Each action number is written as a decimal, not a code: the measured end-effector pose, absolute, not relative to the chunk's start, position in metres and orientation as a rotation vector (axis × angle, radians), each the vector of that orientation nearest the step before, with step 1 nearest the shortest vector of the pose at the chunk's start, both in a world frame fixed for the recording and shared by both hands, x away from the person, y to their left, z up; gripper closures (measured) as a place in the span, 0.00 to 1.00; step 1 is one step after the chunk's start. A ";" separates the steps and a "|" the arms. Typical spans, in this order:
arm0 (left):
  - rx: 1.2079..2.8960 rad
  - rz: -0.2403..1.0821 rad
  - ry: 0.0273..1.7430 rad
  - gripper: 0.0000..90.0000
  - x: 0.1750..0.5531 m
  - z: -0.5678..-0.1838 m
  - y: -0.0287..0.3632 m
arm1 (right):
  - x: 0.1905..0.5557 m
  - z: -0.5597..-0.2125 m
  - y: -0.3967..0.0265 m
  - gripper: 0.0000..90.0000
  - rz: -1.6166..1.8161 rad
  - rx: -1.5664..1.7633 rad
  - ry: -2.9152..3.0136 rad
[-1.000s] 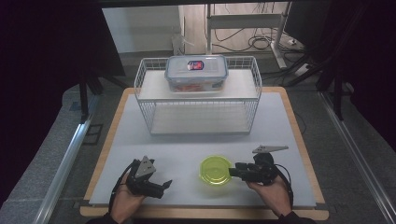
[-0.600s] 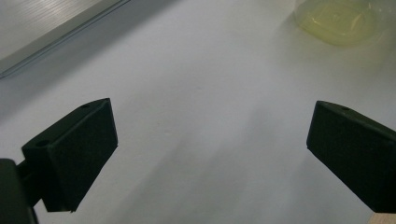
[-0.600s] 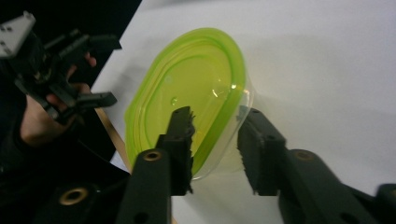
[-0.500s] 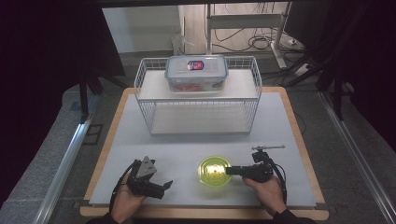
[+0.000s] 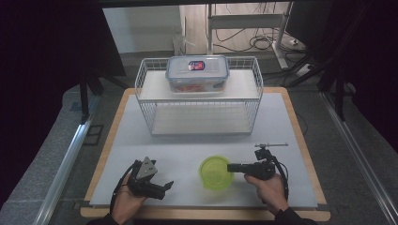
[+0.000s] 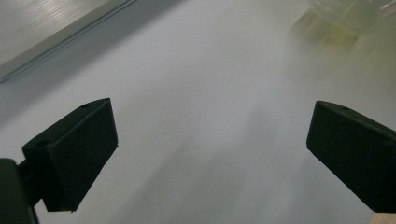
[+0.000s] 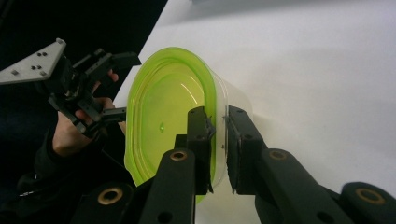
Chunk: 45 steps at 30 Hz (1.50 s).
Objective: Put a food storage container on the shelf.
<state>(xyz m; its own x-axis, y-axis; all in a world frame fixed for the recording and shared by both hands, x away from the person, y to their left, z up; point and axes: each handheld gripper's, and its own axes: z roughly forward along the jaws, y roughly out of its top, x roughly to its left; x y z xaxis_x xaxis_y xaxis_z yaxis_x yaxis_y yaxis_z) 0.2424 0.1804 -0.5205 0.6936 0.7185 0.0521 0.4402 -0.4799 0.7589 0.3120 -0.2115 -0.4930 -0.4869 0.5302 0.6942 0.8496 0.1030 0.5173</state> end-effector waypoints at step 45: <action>2.142 0.467 0.840 0.02 0.241 -0.521 0.177 | 0.362 -0.394 -0.211 0.90 -1.567 -1.311 -2.039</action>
<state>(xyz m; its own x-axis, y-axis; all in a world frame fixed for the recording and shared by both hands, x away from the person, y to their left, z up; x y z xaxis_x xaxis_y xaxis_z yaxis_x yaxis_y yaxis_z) 0.2407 0.1774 -0.5208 0.7149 0.6972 0.0537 0.4133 -0.4832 0.7718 0.3621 -0.2106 -0.3943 -0.5618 0.4940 0.6635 0.7682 0.0140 0.6401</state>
